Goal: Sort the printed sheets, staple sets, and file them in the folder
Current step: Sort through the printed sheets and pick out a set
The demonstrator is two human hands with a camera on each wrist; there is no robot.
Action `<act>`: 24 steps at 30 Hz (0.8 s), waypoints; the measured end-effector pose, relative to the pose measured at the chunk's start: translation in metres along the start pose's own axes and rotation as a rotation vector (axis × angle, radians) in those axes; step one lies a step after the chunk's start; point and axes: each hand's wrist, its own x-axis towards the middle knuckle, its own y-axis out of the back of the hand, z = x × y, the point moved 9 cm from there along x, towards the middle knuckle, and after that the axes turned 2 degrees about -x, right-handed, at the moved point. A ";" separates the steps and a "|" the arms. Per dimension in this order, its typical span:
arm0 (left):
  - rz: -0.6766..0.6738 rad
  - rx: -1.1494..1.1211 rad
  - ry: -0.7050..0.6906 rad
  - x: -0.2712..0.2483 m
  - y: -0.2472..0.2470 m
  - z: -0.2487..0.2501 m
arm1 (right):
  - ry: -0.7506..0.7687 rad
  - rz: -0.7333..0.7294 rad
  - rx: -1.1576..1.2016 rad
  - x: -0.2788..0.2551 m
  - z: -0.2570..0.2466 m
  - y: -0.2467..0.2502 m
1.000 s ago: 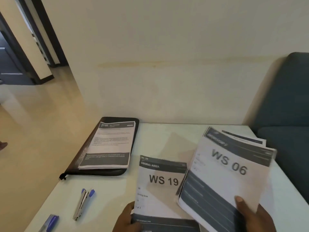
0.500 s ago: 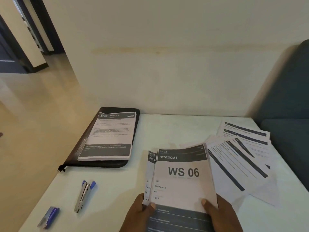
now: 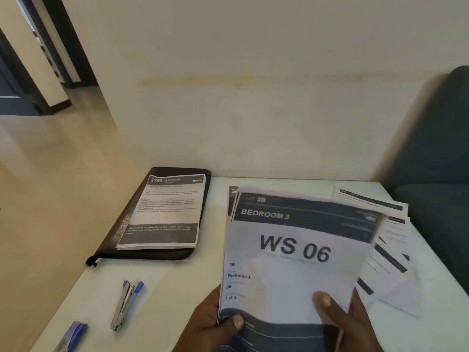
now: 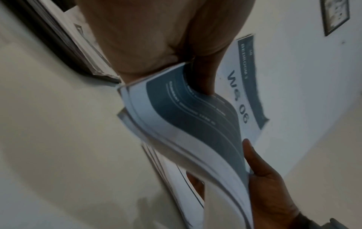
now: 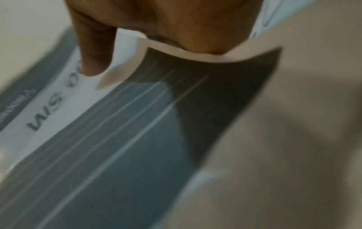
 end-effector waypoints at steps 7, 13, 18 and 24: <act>0.219 0.031 -0.021 -0.003 0.018 -0.015 | 0.123 0.101 -0.239 -0.001 -0.015 0.002; 0.454 -0.059 -0.076 -0.007 0.032 -0.001 | 0.274 0.208 -0.355 -0.018 -0.028 -0.025; 0.626 -0.199 -0.141 -0.018 0.049 0.003 | 0.375 0.091 -0.170 -0.031 -0.034 -0.047; 0.567 -0.221 -0.130 -0.024 0.054 0.015 | 0.349 -0.105 -0.335 -0.021 -0.022 -0.066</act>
